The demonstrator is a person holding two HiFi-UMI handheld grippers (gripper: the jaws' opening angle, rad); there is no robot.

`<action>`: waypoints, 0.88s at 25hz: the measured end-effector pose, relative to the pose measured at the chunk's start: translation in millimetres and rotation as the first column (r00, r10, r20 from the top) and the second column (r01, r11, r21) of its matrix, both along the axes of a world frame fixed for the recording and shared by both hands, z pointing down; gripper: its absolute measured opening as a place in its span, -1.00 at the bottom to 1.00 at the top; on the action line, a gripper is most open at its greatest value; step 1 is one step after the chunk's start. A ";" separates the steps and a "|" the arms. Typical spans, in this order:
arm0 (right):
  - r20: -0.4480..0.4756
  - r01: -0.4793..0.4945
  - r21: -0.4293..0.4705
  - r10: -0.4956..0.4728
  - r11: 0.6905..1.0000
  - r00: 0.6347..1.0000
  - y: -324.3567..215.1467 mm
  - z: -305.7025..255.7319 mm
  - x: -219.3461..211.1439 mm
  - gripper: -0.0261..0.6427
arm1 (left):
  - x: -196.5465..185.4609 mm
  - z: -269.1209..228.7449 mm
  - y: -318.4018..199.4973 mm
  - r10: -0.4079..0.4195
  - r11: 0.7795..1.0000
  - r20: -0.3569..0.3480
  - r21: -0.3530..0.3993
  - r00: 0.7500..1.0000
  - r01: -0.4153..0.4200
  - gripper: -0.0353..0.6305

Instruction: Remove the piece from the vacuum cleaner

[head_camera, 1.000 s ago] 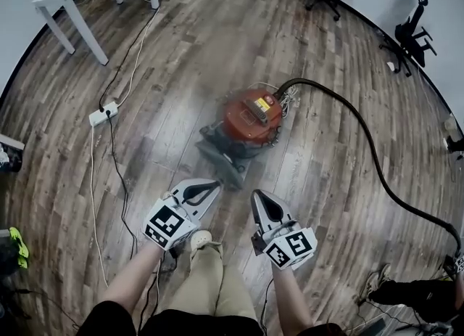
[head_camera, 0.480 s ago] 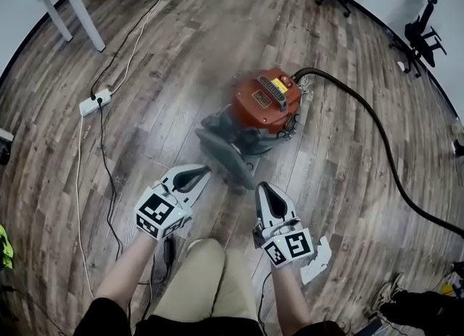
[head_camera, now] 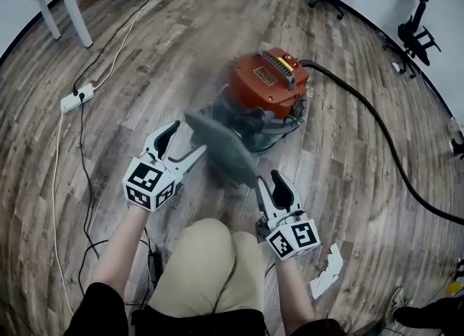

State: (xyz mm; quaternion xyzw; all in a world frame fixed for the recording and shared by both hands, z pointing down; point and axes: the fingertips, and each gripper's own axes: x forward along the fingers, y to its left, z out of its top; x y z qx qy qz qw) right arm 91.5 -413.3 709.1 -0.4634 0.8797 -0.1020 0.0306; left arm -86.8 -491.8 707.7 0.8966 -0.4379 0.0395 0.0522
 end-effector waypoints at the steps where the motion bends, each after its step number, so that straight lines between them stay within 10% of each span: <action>1: 0.006 0.008 0.005 -0.008 1.000 1.000 2.0 2.8 -1.1 -0.41 | -2.2 0.6 -6.6 -0.001 1.000 -0.002 0.006 1.000 0.001 0.11; 7: -0.054 0.044 0.009 -0.043 0.999 0.998 1.1 16.7 -13.1 -0.41 | -12.5 -5.9 -37.4 0.054 0.996 0.115 0.062 0.992 -0.061 0.11; 17: -0.044 0.106 -0.062 -0.109 0.992 0.993 -13.2 36.7 -25.1 -0.41 | -1.8 28.2 -50.8 0.287 0.953 0.325 -0.003 0.901 -0.303 0.10; 22: -0.103 0.067 -0.060 -0.073 0.996 0.992 -18.1 42.7 -28.1 -0.83 | -10.7 34.0 -47.6 0.225 0.967 0.402 0.020 0.887 -0.254 -0.81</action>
